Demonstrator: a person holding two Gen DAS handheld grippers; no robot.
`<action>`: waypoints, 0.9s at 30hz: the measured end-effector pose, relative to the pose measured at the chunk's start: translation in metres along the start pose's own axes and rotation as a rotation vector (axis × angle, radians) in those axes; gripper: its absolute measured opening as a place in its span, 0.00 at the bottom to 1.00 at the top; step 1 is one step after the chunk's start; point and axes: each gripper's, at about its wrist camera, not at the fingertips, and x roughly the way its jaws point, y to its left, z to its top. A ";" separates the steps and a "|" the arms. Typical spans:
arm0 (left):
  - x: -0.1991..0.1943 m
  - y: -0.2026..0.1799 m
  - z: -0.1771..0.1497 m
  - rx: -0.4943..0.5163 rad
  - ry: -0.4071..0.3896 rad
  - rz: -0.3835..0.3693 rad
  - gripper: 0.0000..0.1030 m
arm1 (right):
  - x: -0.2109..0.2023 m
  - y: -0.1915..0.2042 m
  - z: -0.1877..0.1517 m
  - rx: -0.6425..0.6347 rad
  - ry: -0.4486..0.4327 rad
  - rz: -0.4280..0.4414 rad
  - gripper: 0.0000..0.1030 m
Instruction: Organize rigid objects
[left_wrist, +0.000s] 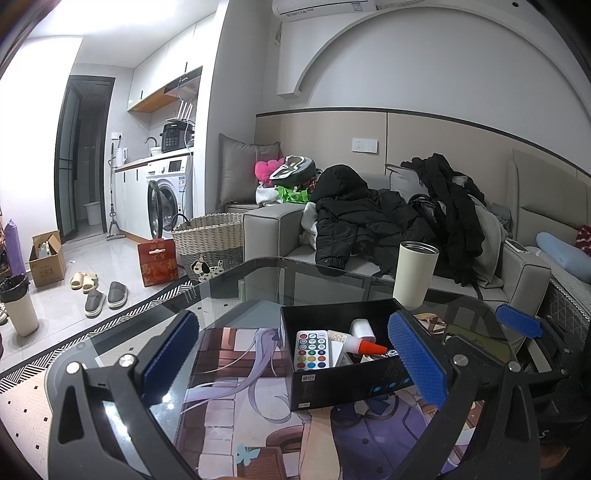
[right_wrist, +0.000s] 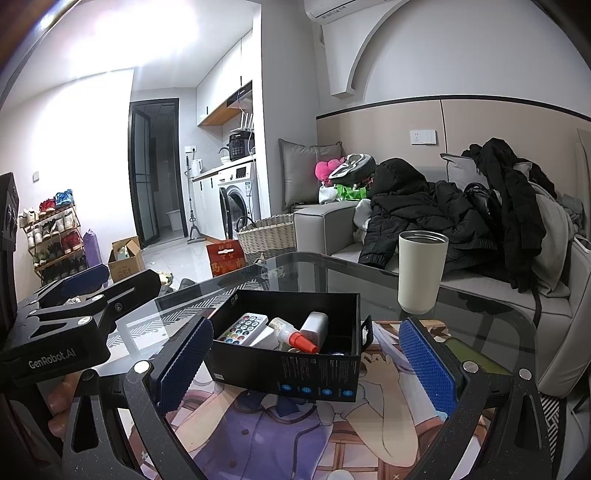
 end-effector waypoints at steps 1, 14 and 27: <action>0.000 -0.001 0.000 0.000 -0.001 0.001 1.00 | 0.000 0.000 0.000 0.000 0.000 0.000 0.99; -0.001 -0.001 0.000 0.000 0.001 0.000 1.00 | 0.000 0.000 0.000 -0.001 -0.001 -0.001 0.99; -0.002 0.000 0.000 -0.001 -0.001 0.000 1.00 | 0.000 0.000 0.000 -0.001 -0.002 0.000 0.99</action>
